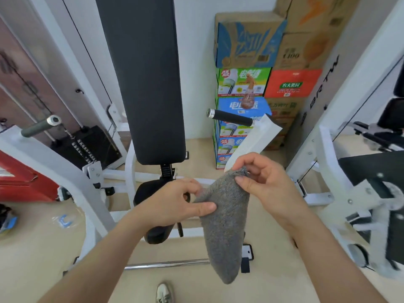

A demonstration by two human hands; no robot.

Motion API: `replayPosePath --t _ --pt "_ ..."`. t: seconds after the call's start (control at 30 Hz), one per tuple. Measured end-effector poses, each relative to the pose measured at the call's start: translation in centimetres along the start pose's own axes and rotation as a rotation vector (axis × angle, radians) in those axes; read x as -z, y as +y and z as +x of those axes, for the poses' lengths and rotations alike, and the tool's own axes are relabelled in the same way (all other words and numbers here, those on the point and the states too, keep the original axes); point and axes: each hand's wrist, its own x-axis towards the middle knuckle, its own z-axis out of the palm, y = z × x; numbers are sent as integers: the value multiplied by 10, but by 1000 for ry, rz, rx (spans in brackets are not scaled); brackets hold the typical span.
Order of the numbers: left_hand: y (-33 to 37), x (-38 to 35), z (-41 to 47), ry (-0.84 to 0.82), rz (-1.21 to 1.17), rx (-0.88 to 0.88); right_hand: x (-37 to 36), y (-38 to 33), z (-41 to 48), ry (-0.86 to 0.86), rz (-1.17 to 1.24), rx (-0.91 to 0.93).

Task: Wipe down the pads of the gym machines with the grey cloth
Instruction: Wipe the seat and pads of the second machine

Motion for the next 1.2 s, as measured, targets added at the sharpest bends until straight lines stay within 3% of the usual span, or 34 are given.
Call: replayPosePath --t 0.37,0.67,0.73,0.8,0.9,0.93,1.03,1.2 --pt "58 29 97 336 139 -91 79 45 58 436 -196 -43" --pt "73 65 264 385 182 -127 138 73 197 703 -216 -144" --pt "66 71 305 397 242 -66 146 84 230 667 -322 -190" --pt "57 71 335 377 484 -50 147 98 253 456 -502 -174" --pt "46 51 351 82 767 -105 142 131 264 10 -935 -219" --pt "42 41 352 1 850 -95 140 140 263 -49 -1089 -215" --pt "35 18 352 24 1087 -127 138 161 259 67 -1243 -66" --pt "36 7 356 93 1178 -155 142 189 256 301 -1271 161"
